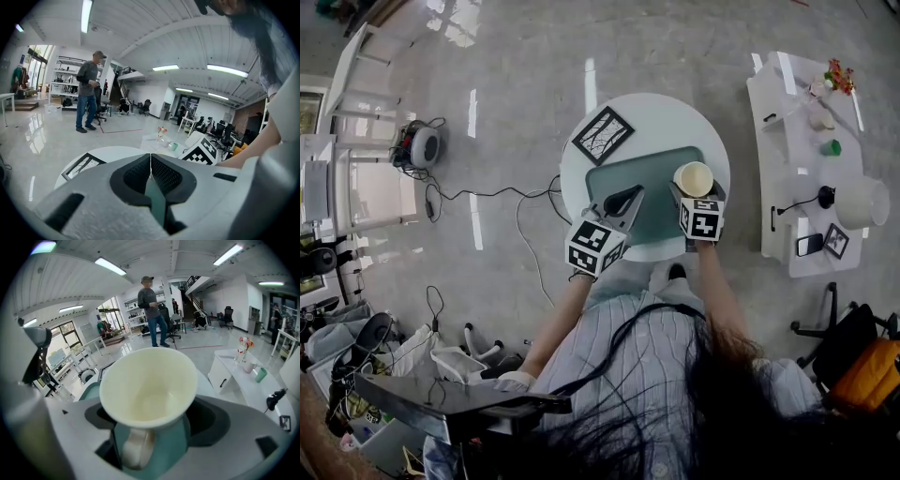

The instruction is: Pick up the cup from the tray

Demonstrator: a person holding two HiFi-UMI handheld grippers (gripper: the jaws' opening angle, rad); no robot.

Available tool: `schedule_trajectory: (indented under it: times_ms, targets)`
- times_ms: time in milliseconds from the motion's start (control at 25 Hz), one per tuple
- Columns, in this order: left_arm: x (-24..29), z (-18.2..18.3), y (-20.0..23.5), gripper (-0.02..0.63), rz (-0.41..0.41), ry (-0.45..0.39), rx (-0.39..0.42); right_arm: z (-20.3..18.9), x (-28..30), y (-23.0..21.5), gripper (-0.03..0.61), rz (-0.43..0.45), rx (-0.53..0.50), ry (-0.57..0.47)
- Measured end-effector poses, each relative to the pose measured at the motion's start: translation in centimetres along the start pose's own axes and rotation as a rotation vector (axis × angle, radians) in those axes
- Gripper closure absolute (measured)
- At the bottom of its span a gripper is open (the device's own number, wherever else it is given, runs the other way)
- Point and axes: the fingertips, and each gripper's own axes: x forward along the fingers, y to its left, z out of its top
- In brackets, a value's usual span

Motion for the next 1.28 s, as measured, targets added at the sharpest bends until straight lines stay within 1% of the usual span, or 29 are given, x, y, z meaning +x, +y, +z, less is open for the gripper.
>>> schedule_trajectory:
  times_ms: [280, 440, 640, 840, 1280]
  targets:
    - [-0.7, 0.5, -2.1, 0.600, 0.014, -0.029, 0.007, 1.7, -4.1, 1.0, 0.167, 0.069, -0.031, -0.033]
    - [-1.1, 0.5, -3.8, 0.600, 0.025, -0.049, 0.012, 1.8, -7.1, 1.6, 0.167, 0.123, -0.033, -0.038]
    - [-2.1, 0.2, -6.2, 0.600, 0.051, -0.066, 0.014, 1.4, -10.8, 2.3, 0.167, 0.170, -0.049, -0.046]
    - [-3.0, -0.4, -9.1, 0.600, 0.085, -0.086, 0.008, 0.2, -14.4, 2.3, 0.167, 0.216, -0.061, -0.056]
    - [-4.7, -3.3, -17.1, 0.600, 0.137, -0.126, -0.011, -4.1, -21.3, 1.9, 0.167, 0.313, -0.135, -0.066]
